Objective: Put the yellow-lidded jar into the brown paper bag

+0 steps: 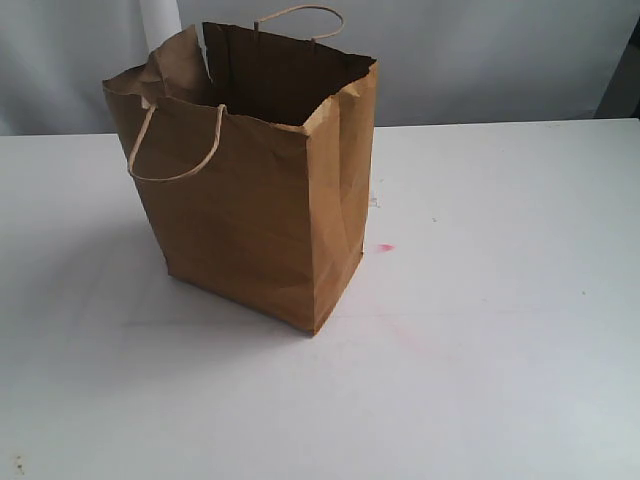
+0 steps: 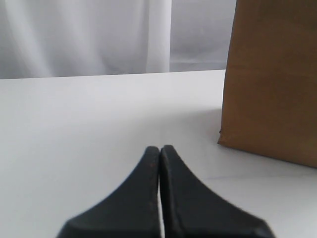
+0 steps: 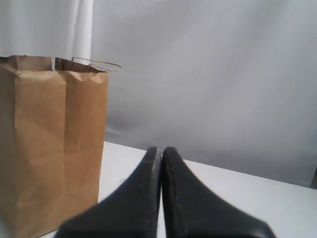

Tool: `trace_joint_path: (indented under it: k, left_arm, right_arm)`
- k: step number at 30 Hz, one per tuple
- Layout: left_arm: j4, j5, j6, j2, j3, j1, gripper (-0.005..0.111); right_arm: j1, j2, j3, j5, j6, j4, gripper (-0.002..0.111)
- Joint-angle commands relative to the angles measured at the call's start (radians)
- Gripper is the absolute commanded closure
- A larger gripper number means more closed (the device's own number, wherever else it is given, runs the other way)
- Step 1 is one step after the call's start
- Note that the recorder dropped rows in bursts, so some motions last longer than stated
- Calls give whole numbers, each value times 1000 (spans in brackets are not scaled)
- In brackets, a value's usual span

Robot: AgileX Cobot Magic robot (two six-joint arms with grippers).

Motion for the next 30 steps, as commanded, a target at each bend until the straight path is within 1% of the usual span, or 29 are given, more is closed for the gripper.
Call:
trace_joint_path:
  k: [1, 4, 30]
  left_arm:
    - [-4, -10, -4, 3, -2, -3, 106]
    - [-4, -10, -4, 3, -2, -3, 106]
    - [-4, -10, -4, 3, -2, -3, 106]
  right_arm:
    - [-6, -26, 42, -30, -17, -15, 108]
    - [-6, -26, 42, 9, -17, -8, 108]
    - [-6, -26, 42, 9, -15, -4, 108]
